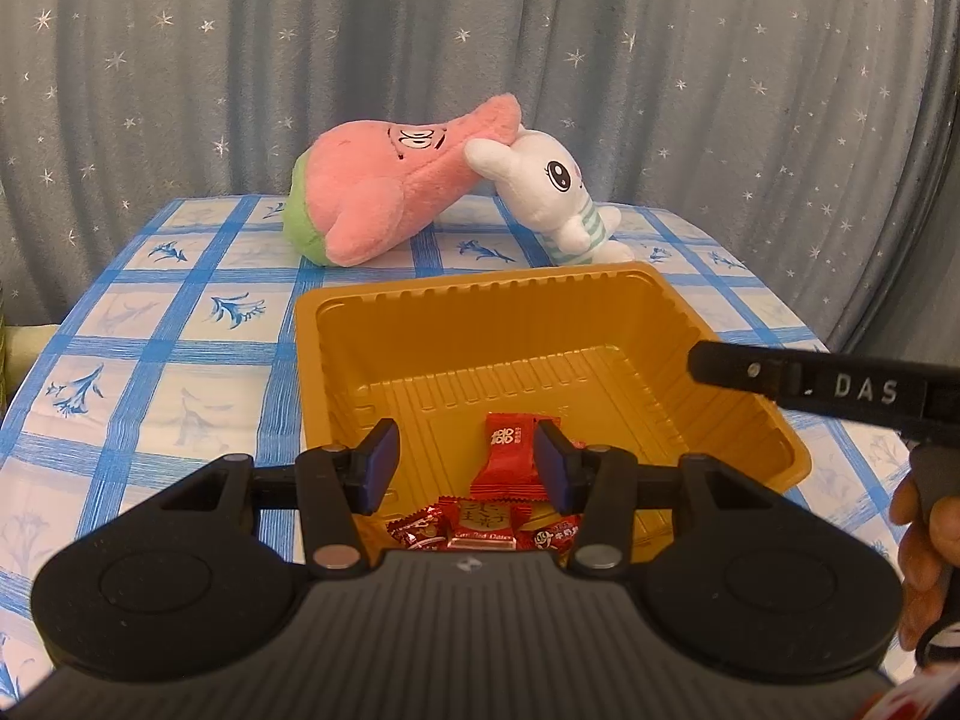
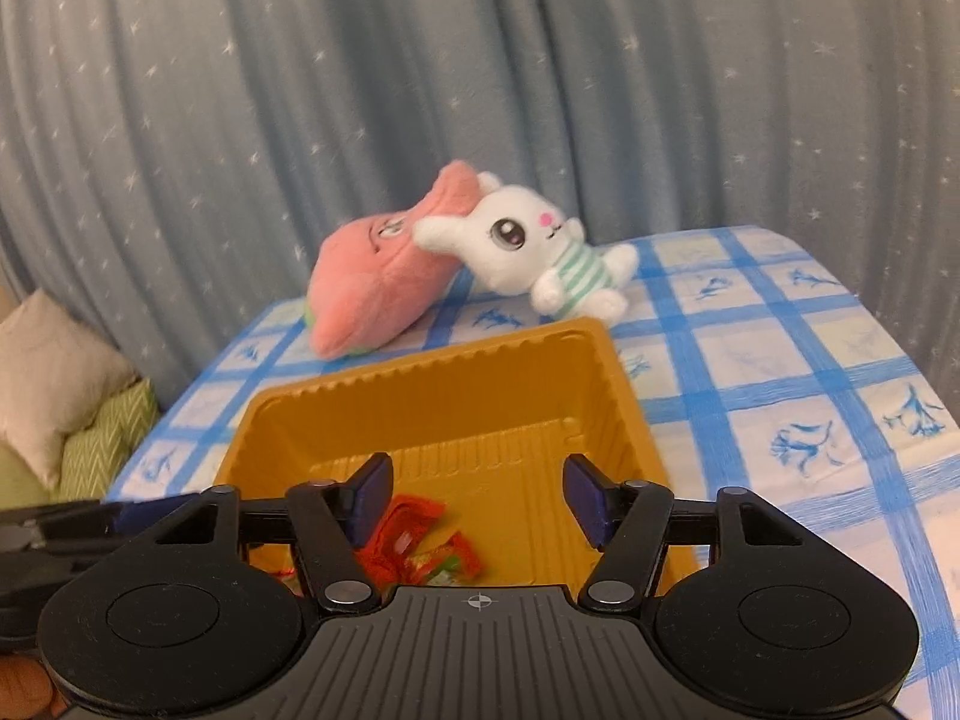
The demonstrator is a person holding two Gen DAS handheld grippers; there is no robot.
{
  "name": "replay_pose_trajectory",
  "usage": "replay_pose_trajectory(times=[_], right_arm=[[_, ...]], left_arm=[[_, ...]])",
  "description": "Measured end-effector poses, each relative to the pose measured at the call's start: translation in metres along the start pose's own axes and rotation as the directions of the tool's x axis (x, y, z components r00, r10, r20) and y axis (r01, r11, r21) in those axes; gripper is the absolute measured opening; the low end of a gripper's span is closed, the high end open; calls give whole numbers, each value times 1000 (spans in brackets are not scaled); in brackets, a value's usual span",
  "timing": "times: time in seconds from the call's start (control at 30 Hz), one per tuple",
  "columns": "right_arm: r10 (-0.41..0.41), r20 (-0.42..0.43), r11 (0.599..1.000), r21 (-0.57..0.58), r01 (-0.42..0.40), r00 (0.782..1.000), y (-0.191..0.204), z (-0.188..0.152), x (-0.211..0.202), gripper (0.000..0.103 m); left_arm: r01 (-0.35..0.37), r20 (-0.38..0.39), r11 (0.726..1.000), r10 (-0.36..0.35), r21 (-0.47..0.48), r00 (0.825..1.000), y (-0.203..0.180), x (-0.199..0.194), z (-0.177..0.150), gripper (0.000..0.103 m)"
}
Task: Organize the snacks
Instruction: 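Open the left tool and the right tool to drop candies into the tray, then move both open tools back toward the remaining snacks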
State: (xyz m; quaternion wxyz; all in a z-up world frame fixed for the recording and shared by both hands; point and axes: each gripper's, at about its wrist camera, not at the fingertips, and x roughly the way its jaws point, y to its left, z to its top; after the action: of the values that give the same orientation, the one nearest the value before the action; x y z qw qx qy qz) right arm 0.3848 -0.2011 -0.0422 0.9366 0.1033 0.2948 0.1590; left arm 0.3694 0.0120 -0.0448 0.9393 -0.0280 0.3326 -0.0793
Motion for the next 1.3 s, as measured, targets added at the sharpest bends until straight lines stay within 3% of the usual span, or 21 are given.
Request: replay_pose_trajectory(times=[0.73, 1.3], right_arm=[[-34, 68, 999, -26, 36, 997, 7, -1, -35, 62], [-56, 75, 998, 27, 54, 996, 8, -48, -113, 62]], left_arm=[[-6, 20, 1000, 6, -3, 1000, -7, -22, -5, 45], [11, 27, 999, -10, -37, 1000, -17, -102, -56, 50]])
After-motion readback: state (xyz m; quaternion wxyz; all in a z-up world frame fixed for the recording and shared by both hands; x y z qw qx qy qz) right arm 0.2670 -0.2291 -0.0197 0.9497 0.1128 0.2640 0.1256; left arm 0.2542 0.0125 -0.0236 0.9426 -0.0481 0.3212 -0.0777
